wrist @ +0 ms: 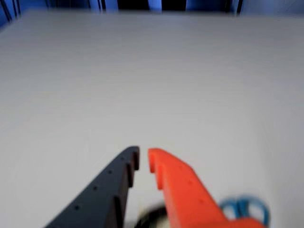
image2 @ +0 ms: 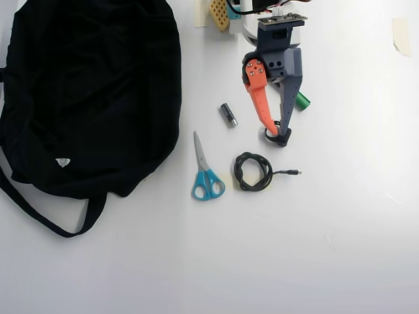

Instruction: Put the green marker into the black bag

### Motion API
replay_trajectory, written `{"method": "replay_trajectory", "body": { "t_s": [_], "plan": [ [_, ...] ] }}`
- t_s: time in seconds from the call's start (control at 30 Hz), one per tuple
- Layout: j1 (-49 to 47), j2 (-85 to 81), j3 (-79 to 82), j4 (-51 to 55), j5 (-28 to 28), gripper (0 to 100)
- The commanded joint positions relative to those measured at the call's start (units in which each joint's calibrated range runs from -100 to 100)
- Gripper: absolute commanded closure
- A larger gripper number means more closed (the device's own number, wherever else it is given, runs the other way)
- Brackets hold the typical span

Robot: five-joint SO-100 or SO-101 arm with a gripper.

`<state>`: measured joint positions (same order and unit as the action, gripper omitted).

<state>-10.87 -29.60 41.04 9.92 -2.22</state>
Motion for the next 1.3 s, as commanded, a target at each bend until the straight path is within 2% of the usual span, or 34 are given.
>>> {"method": "replay_trajectory", "body": {
  "t_s": [0.0,0.4,1.0,1.07,1.17,1.27],
  "plan": [
    [1.23,6.36,-13.36,-1.13,0.28,98],
    [2.42,23.21,-36.90,-1.13,0.33,98],
    [3.25,22.96,-31.42,-0.70,-0.24,98],
    [1.97,22.88,-31.96,3.60,-0.19,98],
    [1.30,22.88,-35.20,16.01,-0.19,98],
    [-0.57,22.88,-43.19,36.16,-0.24,98]
  ]
}}
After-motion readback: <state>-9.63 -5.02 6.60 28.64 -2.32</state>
